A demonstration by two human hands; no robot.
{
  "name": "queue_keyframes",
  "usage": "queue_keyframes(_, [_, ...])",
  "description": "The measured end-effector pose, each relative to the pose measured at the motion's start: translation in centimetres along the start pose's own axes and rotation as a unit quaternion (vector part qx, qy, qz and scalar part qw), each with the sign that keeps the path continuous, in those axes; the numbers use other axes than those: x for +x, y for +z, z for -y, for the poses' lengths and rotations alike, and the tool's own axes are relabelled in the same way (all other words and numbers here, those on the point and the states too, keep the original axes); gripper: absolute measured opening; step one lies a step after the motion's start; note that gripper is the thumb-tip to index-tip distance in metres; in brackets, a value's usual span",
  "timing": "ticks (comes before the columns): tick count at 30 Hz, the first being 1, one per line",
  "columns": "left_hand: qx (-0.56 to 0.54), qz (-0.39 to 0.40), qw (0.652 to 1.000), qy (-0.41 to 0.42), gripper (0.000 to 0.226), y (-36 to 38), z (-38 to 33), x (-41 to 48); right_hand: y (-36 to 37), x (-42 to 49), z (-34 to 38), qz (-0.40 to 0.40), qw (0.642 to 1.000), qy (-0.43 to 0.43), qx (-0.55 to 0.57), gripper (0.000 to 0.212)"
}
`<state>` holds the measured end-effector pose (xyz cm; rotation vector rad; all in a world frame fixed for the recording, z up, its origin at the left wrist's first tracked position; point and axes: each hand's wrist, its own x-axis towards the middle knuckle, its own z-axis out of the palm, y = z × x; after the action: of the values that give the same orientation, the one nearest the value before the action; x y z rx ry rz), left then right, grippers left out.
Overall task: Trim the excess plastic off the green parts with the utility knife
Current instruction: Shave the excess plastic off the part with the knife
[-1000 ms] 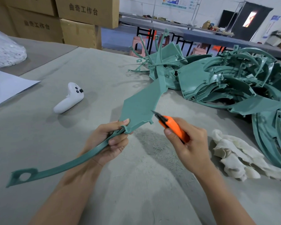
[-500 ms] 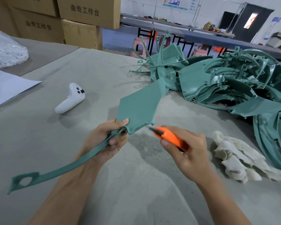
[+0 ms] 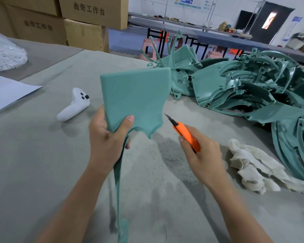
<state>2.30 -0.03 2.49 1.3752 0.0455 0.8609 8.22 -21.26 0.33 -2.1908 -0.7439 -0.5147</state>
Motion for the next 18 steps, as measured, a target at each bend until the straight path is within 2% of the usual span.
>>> queue_keyframes(4, [0.004,-0.003,1.0,0.017,0.021,0.2,-0.2,-0.2,0.0,0.1,0.2,-0.005,1.0,-0.007,0.0,0.029])
queue_keyframes(11, [0.068,-0.077,0.991,0.084,0.037,0.4,-0.7,-0.5,0.8,-0.3,0.9,-0.004,0.999,-0.04,-0.008,0.03])
queue_keyframes(18, [0.063,-0.098,0.991,0.073,0.03,0.7,-0.4,-0.7,1.2,-0.5,0.8,0.0,0.999,-0.04,-0.003,0.03])
